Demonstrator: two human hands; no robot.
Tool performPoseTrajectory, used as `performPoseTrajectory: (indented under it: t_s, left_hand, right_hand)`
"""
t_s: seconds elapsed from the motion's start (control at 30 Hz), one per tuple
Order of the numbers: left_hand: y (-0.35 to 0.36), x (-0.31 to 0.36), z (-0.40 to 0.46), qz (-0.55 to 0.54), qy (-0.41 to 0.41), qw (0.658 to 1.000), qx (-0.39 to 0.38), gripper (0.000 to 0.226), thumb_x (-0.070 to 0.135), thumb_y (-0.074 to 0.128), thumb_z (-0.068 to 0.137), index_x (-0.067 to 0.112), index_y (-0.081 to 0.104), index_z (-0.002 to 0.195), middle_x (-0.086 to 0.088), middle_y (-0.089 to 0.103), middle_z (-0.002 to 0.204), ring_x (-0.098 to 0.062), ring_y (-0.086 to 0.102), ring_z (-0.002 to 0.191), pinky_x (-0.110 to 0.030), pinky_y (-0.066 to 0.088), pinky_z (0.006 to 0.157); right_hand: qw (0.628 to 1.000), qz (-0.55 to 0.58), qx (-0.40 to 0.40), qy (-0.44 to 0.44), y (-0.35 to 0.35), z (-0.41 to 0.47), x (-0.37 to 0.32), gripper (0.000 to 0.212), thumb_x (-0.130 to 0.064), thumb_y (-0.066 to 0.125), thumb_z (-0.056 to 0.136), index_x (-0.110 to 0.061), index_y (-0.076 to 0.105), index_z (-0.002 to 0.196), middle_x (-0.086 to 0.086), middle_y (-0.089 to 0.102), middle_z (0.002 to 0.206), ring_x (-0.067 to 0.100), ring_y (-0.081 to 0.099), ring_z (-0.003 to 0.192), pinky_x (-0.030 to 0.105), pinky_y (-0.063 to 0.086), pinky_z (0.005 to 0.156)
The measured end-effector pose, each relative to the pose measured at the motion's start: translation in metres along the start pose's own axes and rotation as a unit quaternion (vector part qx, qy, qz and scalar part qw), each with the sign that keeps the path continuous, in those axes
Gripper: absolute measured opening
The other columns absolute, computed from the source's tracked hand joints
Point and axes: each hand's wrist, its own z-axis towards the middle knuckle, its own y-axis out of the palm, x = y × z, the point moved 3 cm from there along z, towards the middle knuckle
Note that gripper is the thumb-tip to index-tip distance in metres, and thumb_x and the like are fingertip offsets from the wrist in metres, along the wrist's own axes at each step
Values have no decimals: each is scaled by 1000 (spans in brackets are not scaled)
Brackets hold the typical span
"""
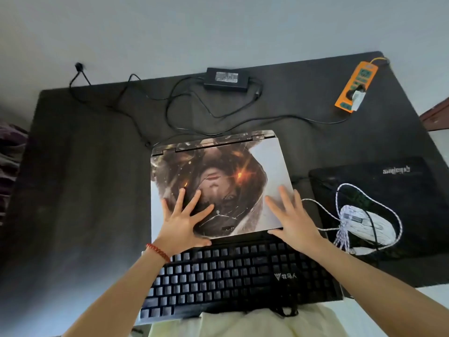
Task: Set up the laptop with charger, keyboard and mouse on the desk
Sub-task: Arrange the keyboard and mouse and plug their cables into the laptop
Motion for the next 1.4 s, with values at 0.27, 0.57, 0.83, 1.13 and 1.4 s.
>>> performPoseTrajectory:
  t_s: [0.27,0.57,0.83,1.13,1.4]
  left_hand:
    - [-14,-7,15,20,2,1000,-23,87,67,56,72,48,8,142,5,-14,157,-36,-29,137,-69,-10,104]
    - [-15,-5,13,-10,-1,1000,-30,85,54,58,80,45,1,143,6,-16,156,-32,-27,138,-65,-6,108]
    - [-17,-2,13,6,27,999,-38,78,46,57,83,46,7,143,10,-12,156,-37,-22,140,-68,-5,106]
    - [-28,1,12,-42,12,999,-26,68,49,53,86,40,19,144,10,-2,157,-25,-15,143,-60,-5,112]
    - [-12,119,-29,-16,180,983,41,79,74,39,70,33,39,138,-2,40,146,-25,35,136,-57,25,108]
  right_hand:
    - [999,29,8,27,-16,15,-7,83,-43,62,84,-31,9,147,9,-11,157,43,-2,141,45,26,111]
    - [994,84,56,49,-20,-23,1,61,-28,51,92,-19,23,146,7,13,157,29,13,144,41,27,112]
    - [950,107,51,290,16,-84,31,71,-57,49,85,-18,31,141,8,40,132,29,39,124,40,36,100]
    - [915,245,71,314,9,-69,29,47,-27,57,89,-16,44,134,15,43,131,32,40,124,42,35,102]
    - [901,298,104,297,4,-56,28,32,-16,53,90,-6,51,120,16,54,119,33,48,115,36,39,92]
